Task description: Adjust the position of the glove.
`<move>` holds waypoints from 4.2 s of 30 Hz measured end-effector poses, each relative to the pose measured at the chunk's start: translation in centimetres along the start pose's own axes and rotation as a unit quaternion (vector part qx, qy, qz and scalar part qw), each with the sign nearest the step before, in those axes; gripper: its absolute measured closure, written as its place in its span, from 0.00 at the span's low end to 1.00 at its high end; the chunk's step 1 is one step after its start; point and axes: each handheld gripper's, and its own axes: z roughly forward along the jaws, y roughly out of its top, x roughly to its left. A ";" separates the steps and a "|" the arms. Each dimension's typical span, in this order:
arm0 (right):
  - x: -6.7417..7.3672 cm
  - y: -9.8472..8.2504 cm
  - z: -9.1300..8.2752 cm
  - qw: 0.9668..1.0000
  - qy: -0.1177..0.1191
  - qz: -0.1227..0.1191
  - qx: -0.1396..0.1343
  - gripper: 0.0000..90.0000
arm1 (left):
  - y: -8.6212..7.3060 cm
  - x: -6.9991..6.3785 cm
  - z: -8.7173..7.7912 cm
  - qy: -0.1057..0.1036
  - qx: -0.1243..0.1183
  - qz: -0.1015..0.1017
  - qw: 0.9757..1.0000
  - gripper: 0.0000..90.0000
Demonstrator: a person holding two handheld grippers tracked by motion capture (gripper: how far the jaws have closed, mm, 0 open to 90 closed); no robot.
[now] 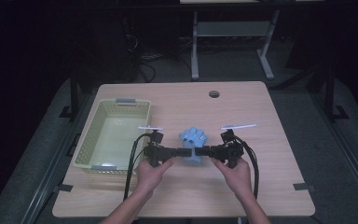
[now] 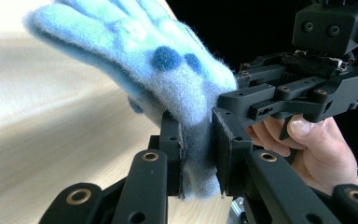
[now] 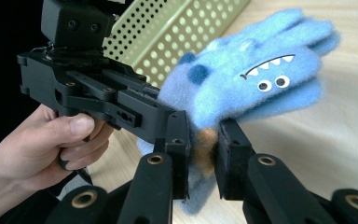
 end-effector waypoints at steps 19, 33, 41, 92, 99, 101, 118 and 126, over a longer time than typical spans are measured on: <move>2.4 3.7 1.0 1.000 0.011 -0.026 -0.014 0.84 | 2.9 -1.0 -3.9 0.014 -0.020 0.028 0.999 0.83; 3.5 5.3 2.9 0.999 0.020 -0.031 -0.003 0.84 | 3.5 -0.2 -6.2 0.019 -0.026 0.022 0.999 0.83; 3.7 6.2 4.1 0.999 0.030 -0.034 0.006 0.84 | 4.0 0.4 -7.3 0.022 -0.024 0.017 0.999 0.83; 7.3 10.1 12.0 0.994 0.074 -0.061 0.055 0.81 | 3.9 3.8 -15.8 0.040 -0.044 -0.005 0.998 0.83; 7.5 10.4 13.0 0.993 0.080 -0.063 0.062 0.80 | 3.8 4.0 -16.6 0.055 -0.046 -0.001 0.997 0.83; 7.5 10.5 13.2 0.993 0.082 -0.061 0.065 0.80 | 3.8 4.1 -16.8 0.057 -0.047 -0.003 0.997 0.83; 7.7 10.8 15.5 0.992 0.092 -0.053 0.070 0.80 | 3.7 5.6 -19.1 0.069 -0.048 -0.020 0.996 0.83; 7.4 10.8 16.3 0.992 0.091 -0.044 0.075 0.80 | 3.4 6.5 -20.5 0.090 -0.046 -0.025 0.995 0.83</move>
